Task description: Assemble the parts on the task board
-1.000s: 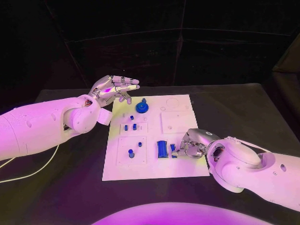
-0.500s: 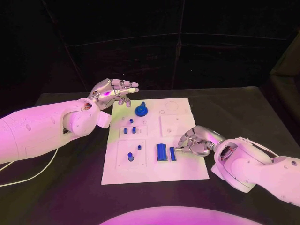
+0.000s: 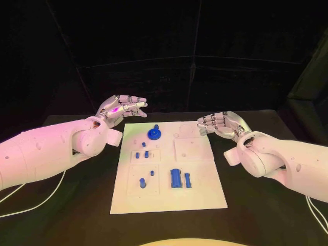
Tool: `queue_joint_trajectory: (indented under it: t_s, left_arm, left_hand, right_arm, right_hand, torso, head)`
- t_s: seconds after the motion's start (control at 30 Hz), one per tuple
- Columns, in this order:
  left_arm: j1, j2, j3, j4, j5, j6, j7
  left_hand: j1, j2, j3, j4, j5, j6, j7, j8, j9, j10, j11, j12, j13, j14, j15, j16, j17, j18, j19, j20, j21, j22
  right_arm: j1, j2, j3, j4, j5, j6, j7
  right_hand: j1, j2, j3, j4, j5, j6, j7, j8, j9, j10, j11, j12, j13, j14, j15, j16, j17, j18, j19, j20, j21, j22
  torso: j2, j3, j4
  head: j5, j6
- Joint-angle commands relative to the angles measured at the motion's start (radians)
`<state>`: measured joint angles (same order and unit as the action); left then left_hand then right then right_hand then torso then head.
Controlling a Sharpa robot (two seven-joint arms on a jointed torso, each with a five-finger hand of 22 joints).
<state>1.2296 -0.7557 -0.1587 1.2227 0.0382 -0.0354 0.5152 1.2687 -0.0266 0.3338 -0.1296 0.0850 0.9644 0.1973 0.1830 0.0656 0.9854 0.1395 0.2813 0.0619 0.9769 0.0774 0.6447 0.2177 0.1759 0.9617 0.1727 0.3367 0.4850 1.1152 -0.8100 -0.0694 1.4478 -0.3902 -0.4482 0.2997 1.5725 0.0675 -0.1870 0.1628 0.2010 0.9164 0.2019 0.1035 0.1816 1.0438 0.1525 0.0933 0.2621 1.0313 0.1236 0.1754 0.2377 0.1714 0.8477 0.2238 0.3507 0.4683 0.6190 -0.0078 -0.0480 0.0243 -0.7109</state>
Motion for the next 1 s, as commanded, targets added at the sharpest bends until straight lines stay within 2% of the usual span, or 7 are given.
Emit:
queue_joint_trajectory:
  t_s: [0.03,0.23,0.27,0.53,0.57,0.7,1.0]
  left_arm:
    - [-0.004,0.019,0.000,-0.032,0.078,-0.019,0.055]
    - [-0.014,0.052,0.000,-0.078,0.115,-0.053,0.079]
    - [-0.014,0.049,-0.001,-0.072,0.061,-0.022,0.031]
    - [-0.030,0.042,0.015,-0.030,0.051,-0.093,0.028]
    - [-0.035,0.040,0.019,-0.020,0.048,-0.111,0.027]
    - [-0.059,0.029,0.043,0.042,0.034,-0.215,0.024]
    - [-0.128,-0.002,0.109,0.218,-0.008,-0.514,0.013]
  left_hand:
    - [-0.004,0.007,0.004,0.006,0.004,0.003,0.000,-0.012,-0.001,0.004,0.011,-0.029,-0.001,-0.016,0.022,-0.119,-0.049,-0.005,-0.047,0.024,-0.064,-0.050]
    - [-0.005,0.009,-0.003,0.005,0.004,-0.002,0.005,-0.044,-0.001,0.007,0.024,-0.097,-0.001,-0.026,0.056,-0.296,-0.120,0.005,-0.134,0.073,-0.179,-0.148]
    - [-0.382,0.027,-0.099,0.042,-0.085,-0.289,-0.059,-0.085,-0.066,-0.289,-0.029,-0.149,-0.062,-0.310,0.012,-0.394,-0.147,-0.053,-0.377,0.000,-0.223,-0.246]
    - [-0.598,0.027,-0.159,0.130,-0.085,-0.454,-0.090,-0.112,-0.066,-0.459,-0.053,-0.187,-0.062,-0.470,-0.005,-0.469,-0.218,-0.068,-0.524,-0.039,-0.258,-0.312]
    - [-0.616,0.027,-0.164,0.130,-0.085,-0.468,-0.093,-0.183,-0.066,-0.473,-0.055,-0.190,-0.062,-0.484,-0.077,-0.474,-0.218,-0.069,-0.536,-0.043,-0.260,-0.317]
    - [-0.724,0.027,-0.192,0.130,-0.085,-0.550,-0.111,-0.183,-0.066,-0.558,-0.069,-0.205,-0.062,-0.566,-0.077,-0.502,-0.218,-0.085,-0.607,-0.064,-0.337,-0.345]
    - [-0.895,0.027,-0.235,0.130,-0.085,-0.681,-0.197,-0.183,-0.066,-0.693,-0.140,-0.281,-0.062,-0.695,-0.077,-0.547,-0.218,-0.100,-0.718,-0.098,-0.337,-0.389]
  right_arm:
    - [0.007,0.034,0.000,-0.070,0.184,0.084,0.157]
    - [0.010,0.088,0.001,-0.166,0.202,0.116,0.178]
    - [0.008,0.083,0.000,-0.156,0.138,0.059,0.111]
    - [-0.006,0.073,0.013,-0.104,0.185,-0.012,0.132]
    - [-0.009,0.071,0.016,-0.091,0.197,-0.030,0.137]
    - [-0.029,0.056,0.035,-0.015,0.266,-0.134,0.167]
    - [-0.062,0.032,0.066,0.110,0.379,-0.305,0.215]
  right_hand:
    - [-0.021,0.011,-0.007,-0.030,-0.006,0.020,0.001,-0.026,-0.028,0.020,0.002,-0.024,-0.075,0.026,0.002,-0.050,-0.062,0.014,0.034,0.009,-0.063,-0.060]
    - [-0.055,0.034,-0.016,-0.093,-0.006,0.038,0.001,-0.041,-0.074,0.039,0.004,-0.028,-0.175,0.075,0.001,-0.108,-0.144,0.012,0.098,0.008,-0.147,-0.147]
    - [-0.505,0.004,0.045,-0.163,-0.064,-0.251,-0.059,-0.104,-0.105,-0.288,-0.046,-0.093,-0.262,-0.261,-0.036,-0.175,-0.238,-0.052,-0.188,-0.061,-0.205,-0.240]
    - [-0.764,-0.067,0.078,-0.163,-0.097,-0.408,-0.093,-0.104,-0.182,-0.466,-0.069,-0.093,-0.262,-0.442,-0.124,-0.175,-0.238,-0.069,-0.343,-0.100,-0.243,-0.298]
    - [-0.780,-0.067,0.080,-0.163,-0.099,-0.418,-0.095,-0.104,-0.182,-0.478,-0.071,-0.093,-0.262,-0.453,-0.124,-0.175,-0.238,-0.069,-0.353,-0.102,-0.244,-0.301]
    - [-0.912,-0.067,0.097,-0.163,-0.116,-0.501,-0.113,-0.104,-0.182,-0.572,-0.152,-0.093,-0.262,-0.550,-0.124,-0.175,-0.238,-0.079,-0.436,-0.122,-0.262,-0.329]
    - [-1.114,-0.067,0.187,-0.163,-0.201,-0.628,-0.202,-0.104,-0.182,-0.717,-0.152,-0.093,-0.262,-0.697,-0.124,-0.175,-0.238,-0.101,-0.562,-0.153,-0.351,-0.372]
  torso:
    - [-0.012,-0.0010,-0.0025]
    - [-0.012,-0.0003,-0.0004]
    - [-0.012,-0.0006,-0.0015]
    - [-0.038,0.0030,0.0196]
    - [-0.045,0.0039,0.0249]
    - [-0.067,0.0068,0.0423]
    - [-0.075,0.0078,0.0480]
  head:
    - [0.000,0.011]
    - [-0.001,0.034]
    - [0.000,0.027]
    - [-0.010,0.063]
    - [-0.013,0.072]
    - [-0.021,0.101]
    - [-0.024,0.111]
